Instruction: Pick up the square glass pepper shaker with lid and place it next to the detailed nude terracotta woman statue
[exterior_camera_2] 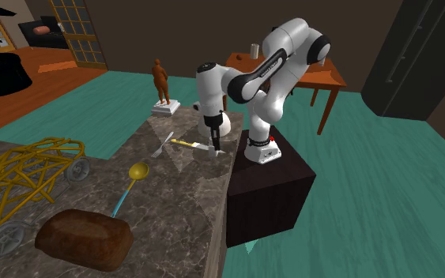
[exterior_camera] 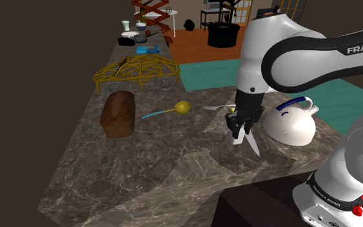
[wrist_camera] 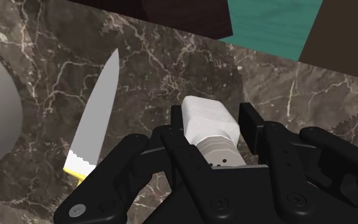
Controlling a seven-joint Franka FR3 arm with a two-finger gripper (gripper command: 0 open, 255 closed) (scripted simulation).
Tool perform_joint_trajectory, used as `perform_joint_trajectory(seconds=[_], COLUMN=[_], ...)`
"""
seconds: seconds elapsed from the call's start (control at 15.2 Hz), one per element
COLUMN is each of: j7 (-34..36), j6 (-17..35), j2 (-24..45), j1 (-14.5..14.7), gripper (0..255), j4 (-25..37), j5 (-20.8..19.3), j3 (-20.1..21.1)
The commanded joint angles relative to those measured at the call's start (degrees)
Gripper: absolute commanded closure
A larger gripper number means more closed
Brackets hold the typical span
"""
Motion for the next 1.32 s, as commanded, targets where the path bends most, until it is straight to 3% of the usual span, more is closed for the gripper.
perform_joint_trajectory(seconds=[0.0,1.25], j7=[0.21,1.59], j6=[-1.87,-16.96], j2=[-0.71,-2.36], j1=[-0.03,-0.95], gripper=[255,255], j4=[1.15,14.63], j5=[-0.29,-3.02], j3=[-0.33,-3.21])
